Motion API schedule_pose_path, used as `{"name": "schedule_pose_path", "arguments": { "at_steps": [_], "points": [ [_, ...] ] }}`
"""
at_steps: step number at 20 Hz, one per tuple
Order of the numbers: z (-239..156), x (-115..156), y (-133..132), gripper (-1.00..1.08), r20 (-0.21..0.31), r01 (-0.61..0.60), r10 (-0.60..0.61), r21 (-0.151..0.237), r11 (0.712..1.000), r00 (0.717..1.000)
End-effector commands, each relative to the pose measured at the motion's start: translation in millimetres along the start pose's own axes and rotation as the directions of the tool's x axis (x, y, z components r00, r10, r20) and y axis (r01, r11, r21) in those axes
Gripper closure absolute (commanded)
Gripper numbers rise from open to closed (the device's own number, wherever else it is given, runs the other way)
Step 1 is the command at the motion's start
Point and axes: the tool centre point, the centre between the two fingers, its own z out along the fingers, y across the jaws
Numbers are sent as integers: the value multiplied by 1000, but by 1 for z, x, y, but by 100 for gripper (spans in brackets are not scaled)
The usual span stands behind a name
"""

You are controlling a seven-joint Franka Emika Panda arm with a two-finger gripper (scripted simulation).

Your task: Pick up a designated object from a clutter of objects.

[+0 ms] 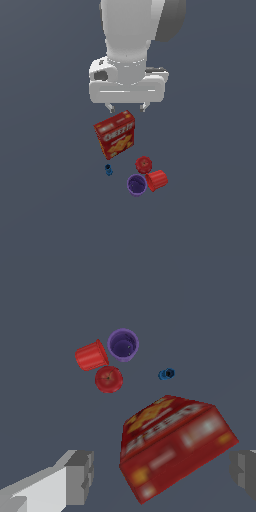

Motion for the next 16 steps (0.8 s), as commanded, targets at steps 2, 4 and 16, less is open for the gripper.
{"name": "schedule_pose_path", "arguments": {
  "at_steps": [2,4,16],
  "points": [
    [0,0,1,-20,-1,-1,1,-1,1000,1000],
    [-4,2,5,-20,-9,-9,9,-5,1000,1000],
    [-7,8,12,-20,-17,2,-2,-16,1000,1000]
  ]
}}
